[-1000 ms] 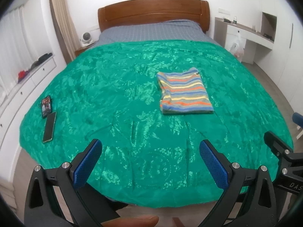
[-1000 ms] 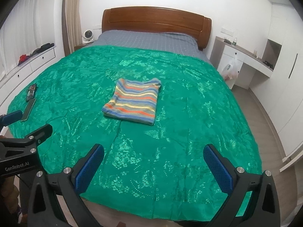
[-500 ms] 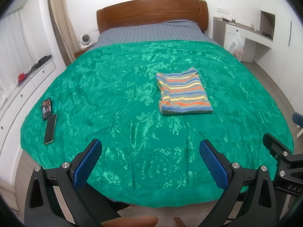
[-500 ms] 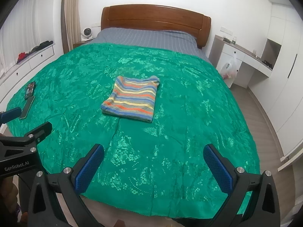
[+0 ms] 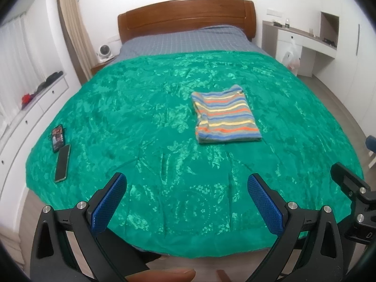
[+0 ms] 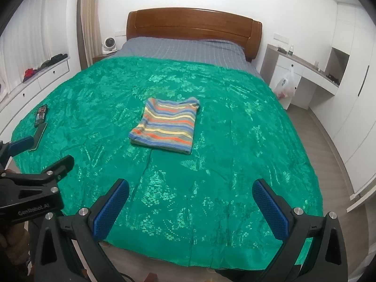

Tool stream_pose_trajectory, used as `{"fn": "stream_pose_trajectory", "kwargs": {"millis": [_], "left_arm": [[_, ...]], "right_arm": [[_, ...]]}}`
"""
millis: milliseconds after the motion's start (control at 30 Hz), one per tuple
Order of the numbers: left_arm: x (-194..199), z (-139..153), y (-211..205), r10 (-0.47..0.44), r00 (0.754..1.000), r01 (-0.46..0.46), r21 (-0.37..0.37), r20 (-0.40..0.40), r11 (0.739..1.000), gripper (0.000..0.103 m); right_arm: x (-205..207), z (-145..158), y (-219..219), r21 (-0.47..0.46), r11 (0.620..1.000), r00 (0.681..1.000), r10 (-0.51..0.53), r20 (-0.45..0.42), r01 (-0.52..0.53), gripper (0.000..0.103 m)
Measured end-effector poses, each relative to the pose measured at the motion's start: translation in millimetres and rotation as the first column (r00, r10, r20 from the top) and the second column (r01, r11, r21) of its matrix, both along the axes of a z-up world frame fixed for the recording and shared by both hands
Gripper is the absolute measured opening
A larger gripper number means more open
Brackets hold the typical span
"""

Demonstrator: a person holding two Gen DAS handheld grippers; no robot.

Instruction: Fold small clothes

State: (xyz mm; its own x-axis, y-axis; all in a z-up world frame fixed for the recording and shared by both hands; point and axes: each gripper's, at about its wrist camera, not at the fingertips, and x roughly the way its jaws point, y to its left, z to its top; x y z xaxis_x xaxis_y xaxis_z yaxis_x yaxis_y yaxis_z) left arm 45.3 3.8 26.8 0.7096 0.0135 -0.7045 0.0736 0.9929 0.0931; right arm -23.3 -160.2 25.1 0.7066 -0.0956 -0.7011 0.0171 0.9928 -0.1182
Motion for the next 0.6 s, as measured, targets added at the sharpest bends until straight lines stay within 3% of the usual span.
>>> {"fn": "stream_pose_trajectory", "kwargs": {"millis": [600], "left_arm": [[0.5,-0.6,-2.7,-0.003,1.000,0.003,-0.001,0.021,1.000,0.103]], "right_arm": [[2.9,-8.4,-5.6,0.010,1.000,1.000,-0.010,-0.023,0.011,0.103]]}}
